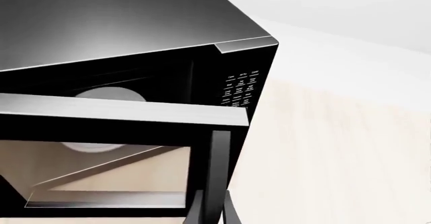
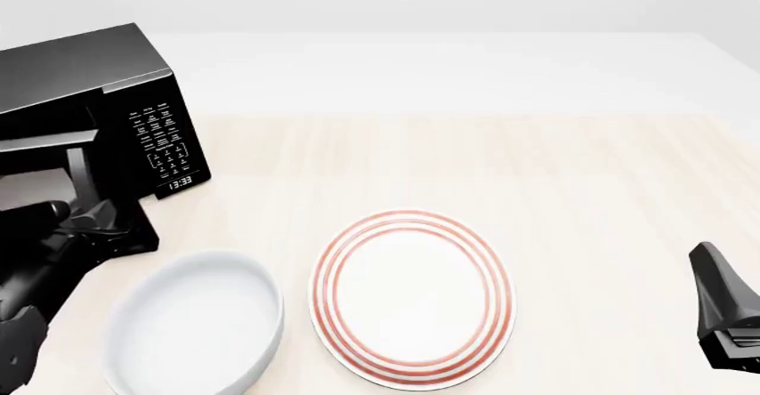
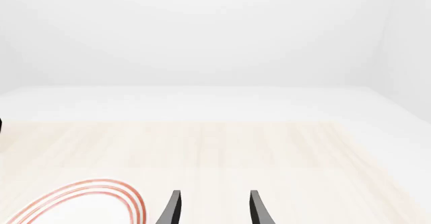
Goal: Open the microwave.
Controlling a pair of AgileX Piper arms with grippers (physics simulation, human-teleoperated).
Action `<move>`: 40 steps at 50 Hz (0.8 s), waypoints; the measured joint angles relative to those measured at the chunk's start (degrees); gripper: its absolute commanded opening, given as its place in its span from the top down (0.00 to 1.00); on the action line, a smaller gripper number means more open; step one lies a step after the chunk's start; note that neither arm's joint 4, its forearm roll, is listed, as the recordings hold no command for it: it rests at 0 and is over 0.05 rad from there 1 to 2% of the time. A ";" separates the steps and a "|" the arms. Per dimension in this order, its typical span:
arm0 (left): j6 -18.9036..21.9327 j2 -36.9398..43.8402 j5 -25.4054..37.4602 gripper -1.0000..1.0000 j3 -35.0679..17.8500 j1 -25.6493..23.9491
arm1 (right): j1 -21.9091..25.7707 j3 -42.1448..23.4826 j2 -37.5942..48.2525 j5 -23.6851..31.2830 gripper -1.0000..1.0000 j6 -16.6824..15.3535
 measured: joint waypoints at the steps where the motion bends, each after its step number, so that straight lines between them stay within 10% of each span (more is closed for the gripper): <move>1: 0.01 -0.11 -0.01 1.00 0.12 -0.01 | 0.00 0.00 0.00 0.00 0.00 0.00; 40: -0.30 -2.13 -2.68 1.00 3.81 0.21 | 0.00 0.00 0.00 0.00 0.00 0.00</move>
